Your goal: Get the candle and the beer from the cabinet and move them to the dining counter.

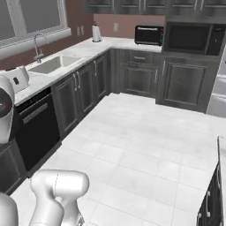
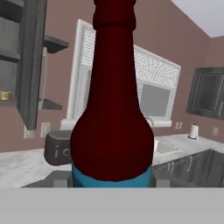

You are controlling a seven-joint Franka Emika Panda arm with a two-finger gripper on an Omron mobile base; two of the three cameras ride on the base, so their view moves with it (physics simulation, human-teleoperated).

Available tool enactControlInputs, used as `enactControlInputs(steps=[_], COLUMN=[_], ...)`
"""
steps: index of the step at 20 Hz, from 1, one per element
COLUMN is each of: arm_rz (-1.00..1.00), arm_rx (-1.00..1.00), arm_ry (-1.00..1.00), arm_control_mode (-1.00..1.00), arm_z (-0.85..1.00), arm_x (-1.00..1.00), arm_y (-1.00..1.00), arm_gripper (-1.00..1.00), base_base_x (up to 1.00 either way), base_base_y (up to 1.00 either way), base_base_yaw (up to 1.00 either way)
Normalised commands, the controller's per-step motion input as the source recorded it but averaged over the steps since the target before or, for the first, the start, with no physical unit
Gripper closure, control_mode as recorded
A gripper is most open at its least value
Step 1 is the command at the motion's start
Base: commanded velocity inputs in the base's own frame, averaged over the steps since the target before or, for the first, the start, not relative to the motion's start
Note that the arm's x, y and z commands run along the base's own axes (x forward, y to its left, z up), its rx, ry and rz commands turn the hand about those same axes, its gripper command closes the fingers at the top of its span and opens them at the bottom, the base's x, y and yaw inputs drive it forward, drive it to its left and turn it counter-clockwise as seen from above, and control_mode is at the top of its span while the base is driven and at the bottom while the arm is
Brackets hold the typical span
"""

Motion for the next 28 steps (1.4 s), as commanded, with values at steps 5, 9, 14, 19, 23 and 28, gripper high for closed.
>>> enactControlInputs(steps=[5, 9, 14, 19, 23, 28], arm_rz=[0.00, 0.00, 0.00, 0.00, 0.00, 0.00], arm_rx=[0.00, 0.00, 0.00, 0.00, 0.00, 0.00], arm_ry=[0.00, 0.00, 0.00, 0.00, 0.00, 0.00], arm_control_mode=[1.00, 1.00, 1.00, 1.00, 1.00, 1.00], arm_z=[0.00, 0.00, 0.00, 0.00, 0.00, 0.00], arm_x=[0.00, 0.00, 0.00, 0.00, 0.00, 0.00], arm_y=[0.00, 0.00, 0.00, 0.00, 0.00, 0.00], arm_gripper=[1.00, 1.00, 1.00, 1.00, 1.00, 1.00], base_base_x=[0.00, 0.04, 0.37, 0.42, 0.43, 0.46], base_base_y=[-0.34, -0.23, -0.02, 0.00, 0.20, 0.43], base_base_yaw=[-0.38, -0.37, -0.35, -0.38, -0.42, -0.43])
